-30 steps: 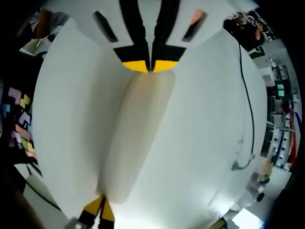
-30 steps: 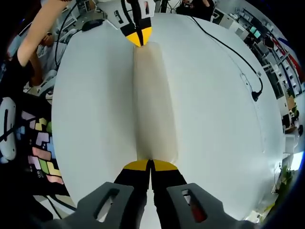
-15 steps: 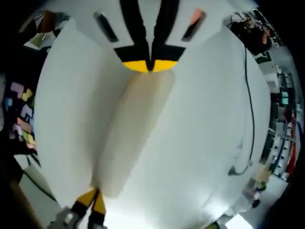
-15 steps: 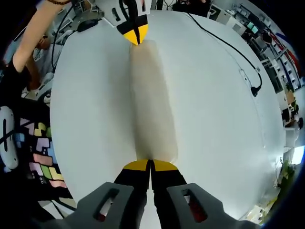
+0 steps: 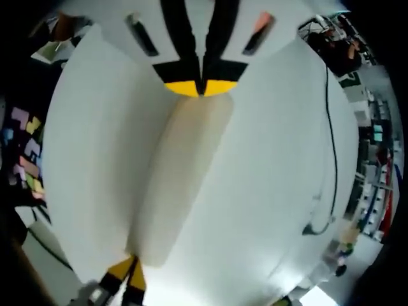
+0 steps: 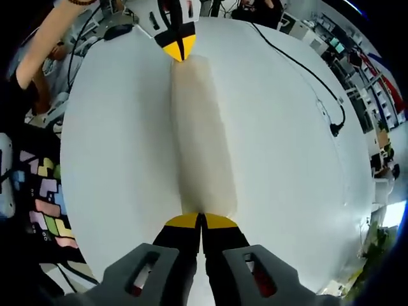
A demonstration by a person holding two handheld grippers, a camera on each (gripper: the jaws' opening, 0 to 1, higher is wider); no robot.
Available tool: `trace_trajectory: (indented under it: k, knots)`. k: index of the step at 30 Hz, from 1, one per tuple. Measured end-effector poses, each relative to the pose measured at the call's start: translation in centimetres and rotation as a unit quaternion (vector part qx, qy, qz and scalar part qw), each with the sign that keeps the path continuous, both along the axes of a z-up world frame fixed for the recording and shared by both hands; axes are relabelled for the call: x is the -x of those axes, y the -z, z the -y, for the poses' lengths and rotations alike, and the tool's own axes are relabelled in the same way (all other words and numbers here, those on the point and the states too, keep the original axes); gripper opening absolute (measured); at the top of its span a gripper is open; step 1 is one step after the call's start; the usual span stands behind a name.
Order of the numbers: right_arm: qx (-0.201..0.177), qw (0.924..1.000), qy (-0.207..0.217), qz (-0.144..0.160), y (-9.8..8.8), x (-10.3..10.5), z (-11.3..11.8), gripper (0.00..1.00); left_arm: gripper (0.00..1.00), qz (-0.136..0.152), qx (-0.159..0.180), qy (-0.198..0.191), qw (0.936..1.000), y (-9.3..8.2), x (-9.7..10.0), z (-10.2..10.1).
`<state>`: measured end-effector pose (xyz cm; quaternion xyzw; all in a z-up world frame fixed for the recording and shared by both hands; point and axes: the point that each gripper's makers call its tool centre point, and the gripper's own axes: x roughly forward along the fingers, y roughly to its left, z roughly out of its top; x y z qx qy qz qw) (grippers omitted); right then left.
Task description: Arrange the utensils inside the cutlery case until each visible utensil rests in its matching compartment.
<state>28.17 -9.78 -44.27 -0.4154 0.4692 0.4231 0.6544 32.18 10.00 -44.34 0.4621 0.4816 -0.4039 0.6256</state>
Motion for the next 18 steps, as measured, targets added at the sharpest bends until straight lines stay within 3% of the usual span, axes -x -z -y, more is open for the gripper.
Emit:
trace_trajectory:
  k: [7,12,15,18]
  knots:
    - [0.0,0.9997,-0.021,-0.008,-0.1,-0.6,0.2,0.0,0.0,-0.005,-0.004,-0.01,0.9999,0.0,0.2,-0.1]
    - [-0.047,0.9985,-0.029,0.006,-0.2,-0.9,0.5,0.0,0.0,-0.006,0.015,-0.021,0.9997,-0.1,0.2,0.0]
    - [-0.083,0.9966,-0.003,-0.002,-0.5,-1.4,0.7,0.0,0.0,-0.003,0.017,-0.008,0.9998,0.0,0.3,0.2]
    - [-0.092,0.9957,0.008,0.007,-1.0,-2.5,1.3,0.03,0.01,-0.006,0.025,-0.02,0.9995,-0.1,0.2,0.3]
